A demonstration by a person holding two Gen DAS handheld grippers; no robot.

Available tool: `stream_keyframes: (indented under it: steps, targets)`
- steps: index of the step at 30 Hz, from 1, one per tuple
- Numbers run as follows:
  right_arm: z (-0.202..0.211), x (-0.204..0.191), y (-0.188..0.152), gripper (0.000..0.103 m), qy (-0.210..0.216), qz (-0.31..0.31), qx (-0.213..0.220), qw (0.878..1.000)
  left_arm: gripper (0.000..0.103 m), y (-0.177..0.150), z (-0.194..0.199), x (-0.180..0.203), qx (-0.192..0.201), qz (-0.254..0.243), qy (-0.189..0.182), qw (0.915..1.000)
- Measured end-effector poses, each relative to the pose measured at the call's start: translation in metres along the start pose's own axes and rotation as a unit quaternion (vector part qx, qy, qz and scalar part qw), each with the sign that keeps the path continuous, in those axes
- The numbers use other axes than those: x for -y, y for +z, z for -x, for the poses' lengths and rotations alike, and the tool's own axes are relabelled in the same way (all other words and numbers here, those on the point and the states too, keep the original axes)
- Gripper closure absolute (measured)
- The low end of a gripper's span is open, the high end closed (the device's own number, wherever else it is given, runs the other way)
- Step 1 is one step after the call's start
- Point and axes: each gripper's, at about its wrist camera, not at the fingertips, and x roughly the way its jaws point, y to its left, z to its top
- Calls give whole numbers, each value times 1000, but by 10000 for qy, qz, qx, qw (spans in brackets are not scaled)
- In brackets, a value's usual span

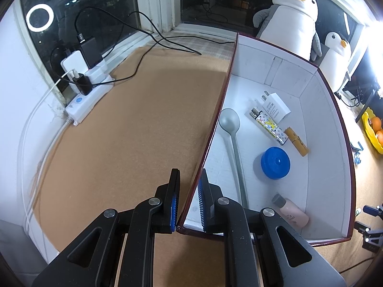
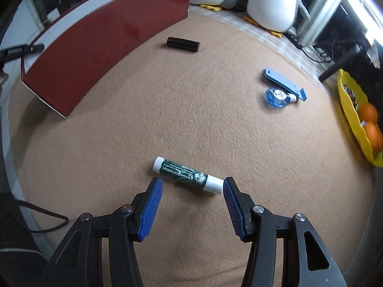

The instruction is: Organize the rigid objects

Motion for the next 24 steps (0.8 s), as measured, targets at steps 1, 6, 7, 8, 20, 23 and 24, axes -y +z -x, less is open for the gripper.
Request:
stream_keyframes:
  steps: [1,6,7,8,20,23,24]
  targets:
    - [-3,1,2,54,-27,33,-36,10000,90,0,0,0,1,3,0,10000]
    - [-10,-2,8,54,-85,277,-116,9995,90,-1,0,0,-1,9,1,10000]
    - [-12,-3,9,54,-106,324,-126,9993,90,-1,0,0,0,7,0,10000]
    - [-14,-3,10,54,-122,354,-141,9992,90,-1,1,0,0,10,2,10000]
    - [-26,9,31,74,213,126,-210,9995,90,-2,0,-1,-13,20,18,10000]
    - [-27,10,35,81,318,32,-207,9993,90,-2,0,0,-14,22,20,10000]
    - [-27,10,35,83,344,15,-202,9992,90,-2,0,0,-14,21,22,10000]
